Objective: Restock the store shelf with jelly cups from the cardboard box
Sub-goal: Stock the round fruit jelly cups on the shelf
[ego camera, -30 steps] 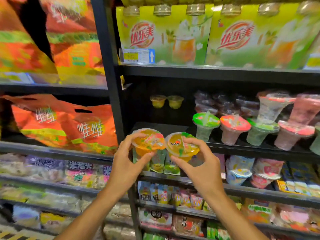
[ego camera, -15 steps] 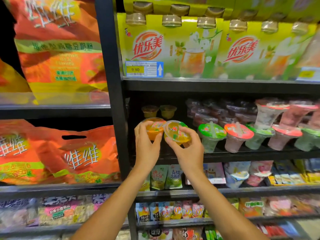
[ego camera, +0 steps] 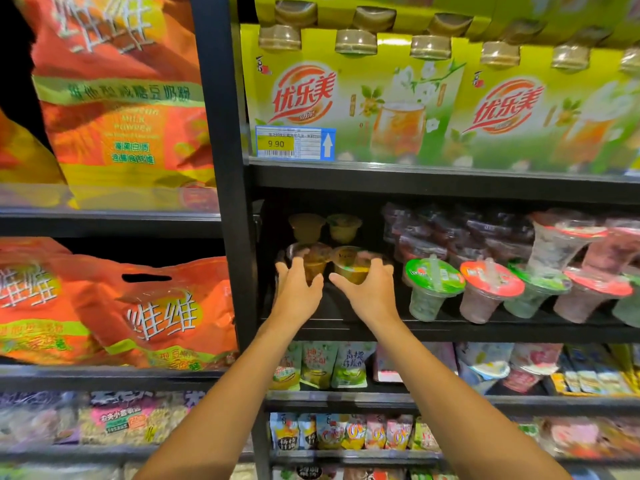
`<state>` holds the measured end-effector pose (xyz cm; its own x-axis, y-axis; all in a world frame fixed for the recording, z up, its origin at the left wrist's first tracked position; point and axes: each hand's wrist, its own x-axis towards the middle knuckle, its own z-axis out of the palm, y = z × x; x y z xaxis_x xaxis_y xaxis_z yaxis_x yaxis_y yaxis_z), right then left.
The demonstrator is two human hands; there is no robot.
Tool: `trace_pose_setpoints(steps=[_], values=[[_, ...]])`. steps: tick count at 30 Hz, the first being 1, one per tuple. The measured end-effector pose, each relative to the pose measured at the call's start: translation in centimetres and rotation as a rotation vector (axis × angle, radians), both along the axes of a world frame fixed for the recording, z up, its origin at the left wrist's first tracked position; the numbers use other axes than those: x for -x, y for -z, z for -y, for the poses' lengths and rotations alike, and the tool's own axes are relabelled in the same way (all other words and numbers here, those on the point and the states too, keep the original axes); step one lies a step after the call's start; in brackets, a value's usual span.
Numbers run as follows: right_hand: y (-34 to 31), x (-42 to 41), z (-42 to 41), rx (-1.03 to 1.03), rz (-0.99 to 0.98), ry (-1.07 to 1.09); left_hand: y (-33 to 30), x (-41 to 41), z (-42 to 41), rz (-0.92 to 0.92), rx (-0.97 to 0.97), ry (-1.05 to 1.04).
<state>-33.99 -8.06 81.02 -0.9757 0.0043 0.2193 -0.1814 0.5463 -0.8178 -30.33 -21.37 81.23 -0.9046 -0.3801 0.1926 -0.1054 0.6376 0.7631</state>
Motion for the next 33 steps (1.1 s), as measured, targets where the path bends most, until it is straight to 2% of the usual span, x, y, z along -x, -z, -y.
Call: trace_pose_setpoints(steps=[5, 7, 10, 12, 16, 20, 24, 29, 33], values=[[1.3, -2.8, -1.2, -0.324, -0.349, -0.110, 1.4, -0.6, 0.8, -0.180, 0.343, 0.052], [1.4, -2.6, -1.5, -0.490, -0.346, -0.174, 1.6, -0.5, 0.8, -0.169, 0.492, 0.076], [1.4, -1.3, -1.5, -0.655, -0.354, -0.152, 1.6, 0.0, 0.8, -0.131, 0.583, 0.077], [1.1, -0.4, -1.0, -0.674, -0.353, -0.110, 1.3, 0.5, 0.6, -0.095, 0.613, 0.051], [-0.3, 1.2, 0.2, -0.694, -0.166, -0.104, -0.1, 1.8, 0.4, 0.094, 0.672, 0.018], [-0.8, 2.9, 1.4, -0.642, -0.051, -0.127, -0.7, 3.9, 0.5, 0.273, 0.547, -0.034], [-1.0, 4.1, 2.2, -0.643, -0.020, -0.111, -1.0, 4.9, 0.9, 0.329, 0.369, -0.055], [-0.6, 4.0, 2.5, -0.631, 0.004, -0.117, -1.2, 4.2, 0.8, 0.337, 0.472, 0.029], [-0.2, 1.0, 0.9, -0.614, -0.129, -0.144, -1.7, 1.7, 0.3, 0.237, 0.577, 0.098]])
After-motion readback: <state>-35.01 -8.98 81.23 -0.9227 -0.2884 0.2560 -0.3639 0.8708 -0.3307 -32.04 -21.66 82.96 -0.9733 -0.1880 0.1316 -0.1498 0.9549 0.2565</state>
